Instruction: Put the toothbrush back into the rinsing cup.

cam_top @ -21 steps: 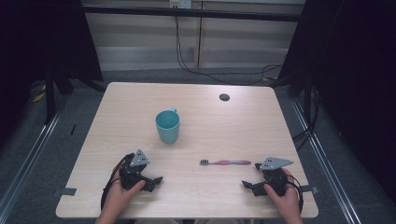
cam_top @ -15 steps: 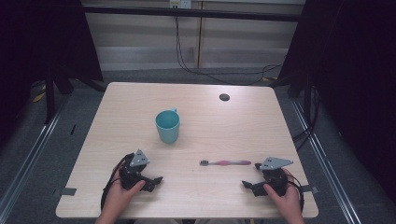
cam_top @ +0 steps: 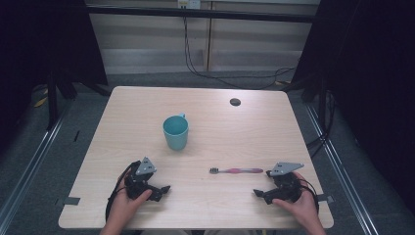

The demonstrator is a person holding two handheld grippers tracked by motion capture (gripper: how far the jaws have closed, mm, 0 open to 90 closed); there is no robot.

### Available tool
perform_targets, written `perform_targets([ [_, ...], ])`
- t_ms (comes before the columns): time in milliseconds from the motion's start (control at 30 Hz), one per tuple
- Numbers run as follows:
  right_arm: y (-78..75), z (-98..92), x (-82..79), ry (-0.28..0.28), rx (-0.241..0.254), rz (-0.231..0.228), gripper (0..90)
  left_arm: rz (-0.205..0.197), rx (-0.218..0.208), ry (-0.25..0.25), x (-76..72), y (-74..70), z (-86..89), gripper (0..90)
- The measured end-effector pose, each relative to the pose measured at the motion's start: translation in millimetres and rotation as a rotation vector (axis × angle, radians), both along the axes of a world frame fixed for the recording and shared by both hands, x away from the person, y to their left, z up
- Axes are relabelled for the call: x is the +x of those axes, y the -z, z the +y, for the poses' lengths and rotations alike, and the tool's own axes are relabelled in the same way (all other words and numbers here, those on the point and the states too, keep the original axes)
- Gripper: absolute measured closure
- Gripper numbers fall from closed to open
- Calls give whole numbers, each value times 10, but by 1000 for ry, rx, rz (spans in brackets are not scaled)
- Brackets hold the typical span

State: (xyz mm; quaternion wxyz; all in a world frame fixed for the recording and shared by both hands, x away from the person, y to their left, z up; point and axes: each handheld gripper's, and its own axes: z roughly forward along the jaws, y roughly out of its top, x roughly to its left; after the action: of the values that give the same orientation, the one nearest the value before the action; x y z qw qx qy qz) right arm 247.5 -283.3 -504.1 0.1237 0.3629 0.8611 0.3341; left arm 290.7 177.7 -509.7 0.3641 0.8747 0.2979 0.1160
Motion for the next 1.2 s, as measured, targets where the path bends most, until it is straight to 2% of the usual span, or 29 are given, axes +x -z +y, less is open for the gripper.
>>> perform_targets([
  [167, -57, 42, 80, -36, -45, 38, 144, 1, 11, 9, 1, -8, 10, 34],
  [233, -104, 63, 117, -50, -67, 38, 151, 1, 9, 9, -1, -7, 11, 35],
  [333, -189, 89, 182, -64, -68, 48, 176, 3, 5, 6, -8, -5, 10, 36],
  [500, -296, 156, 310, -120, -140, 70, 234, 5, 3, 6, -12, -5, 11, 36],
  [700, -351, 260, 439, -162, -227, 97, 248, 7, 0, 7, -15, -3, 11, 37],
  [933, -375, 314, 591, -196, -272, 150, 290, 8, 0, 7, -16, -3, 12, 37],
  [1200, -413, 387, 703, -228, -308, 177, 372, 10, 4, 6, -19, -6, 13, 37],
])
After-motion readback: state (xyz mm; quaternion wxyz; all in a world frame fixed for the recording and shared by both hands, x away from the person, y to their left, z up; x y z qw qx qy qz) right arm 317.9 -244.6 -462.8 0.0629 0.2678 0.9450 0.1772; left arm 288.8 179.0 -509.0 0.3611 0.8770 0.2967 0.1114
